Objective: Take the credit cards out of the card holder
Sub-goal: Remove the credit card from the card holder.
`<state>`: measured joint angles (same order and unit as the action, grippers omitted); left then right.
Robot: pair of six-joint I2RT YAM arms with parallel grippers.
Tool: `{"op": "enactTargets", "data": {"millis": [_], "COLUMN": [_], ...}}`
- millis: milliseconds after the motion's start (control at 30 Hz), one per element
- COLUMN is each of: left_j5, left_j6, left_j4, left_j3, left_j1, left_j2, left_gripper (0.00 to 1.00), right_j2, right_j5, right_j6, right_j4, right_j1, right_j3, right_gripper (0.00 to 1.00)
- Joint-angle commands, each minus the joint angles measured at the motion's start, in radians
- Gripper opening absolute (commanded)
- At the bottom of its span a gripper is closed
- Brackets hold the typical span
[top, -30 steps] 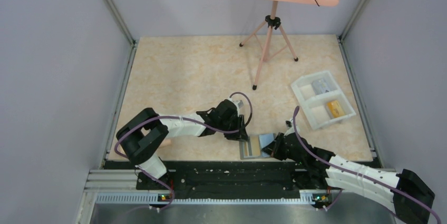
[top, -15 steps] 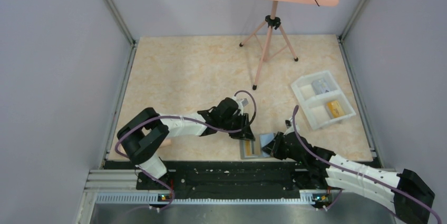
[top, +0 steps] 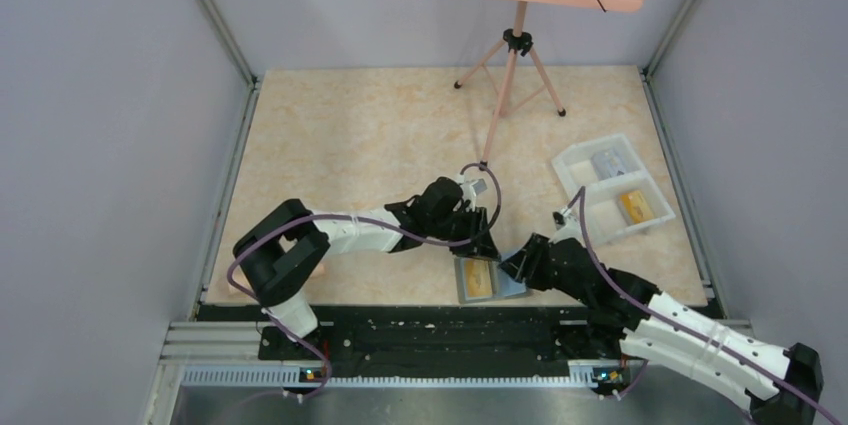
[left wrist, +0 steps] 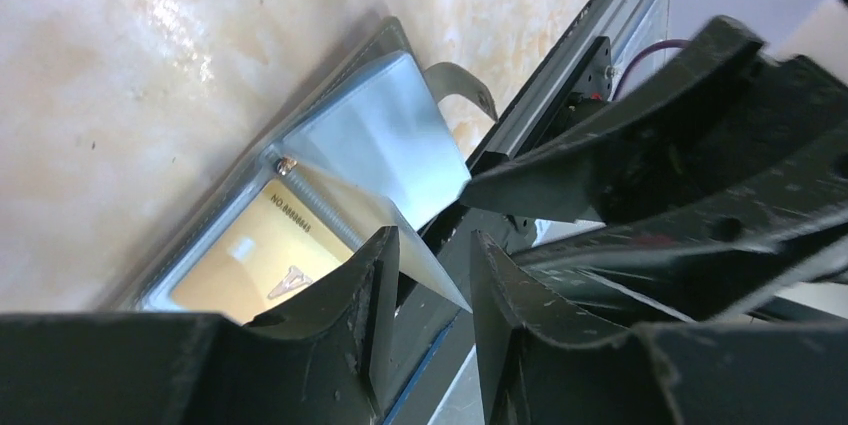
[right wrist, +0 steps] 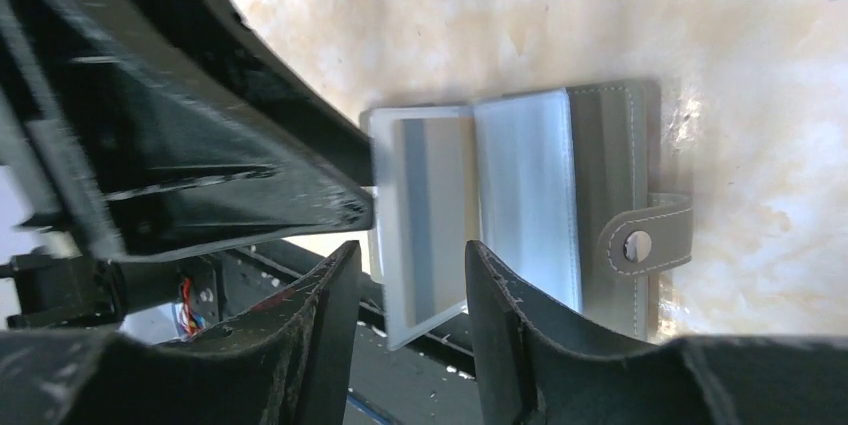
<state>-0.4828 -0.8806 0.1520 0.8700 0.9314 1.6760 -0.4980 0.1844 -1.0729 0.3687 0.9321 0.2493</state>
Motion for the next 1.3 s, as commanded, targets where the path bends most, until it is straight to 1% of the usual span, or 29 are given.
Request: {"op": "enactTargets", "data": {"millis": [0,167,400,533,633,800,933,1267], "left_j5": [-0.032,-0.039,-0.036,0.006,0.058,0.099,0.108,0.067], "left_j6": [0.003,-0.003,-0.005,0.003,0.010,-0.002,-0.033,-0.074], "left_j4": [0.054,0.073,0.068,0.026,-0.031,-0.045,0.012,0.106], "left_j3": [0.062,0.090,0.103,0.096,0.091,0.037,-0.030,-0.059], "left_j1": [0.007,0.009,0.009,0.008,0.006,0.004,0.004,0.006], "left_j2": [0.044,0.083,0.096,0.074,0.046,0.007,-0.013,0.041], "left_gripper": [0.38,0.38,0.38,0.38,0.38,0.38,0.38,0.38], "right_j2": [0.077,0.154,0.160,0.153,0.109,0.003,-0.037,-0.141], "right_j5": [0.099,0.123,0.101,0.065,0.012,-0.018,0.015,0.076], "right_j6": [0.026,0.044,0.058,0.087,0.097,0.100,0.104,0.096], "right_j4": [0.172,0.237,0.239,0.173,0.108,0.044,0.027,0.015], "right_j1": [-0.013,-0.012,-0.012,-0.012,-0.012,-0.013,-0.012,-0.022], "right_j3": [0.116,0.163,0.177,0.165,0.133,0.094,0.078,0.037], "right_gripper": [0.41,0.31,0.28,0.25,0.24,0.23,0.22,0.23]}}
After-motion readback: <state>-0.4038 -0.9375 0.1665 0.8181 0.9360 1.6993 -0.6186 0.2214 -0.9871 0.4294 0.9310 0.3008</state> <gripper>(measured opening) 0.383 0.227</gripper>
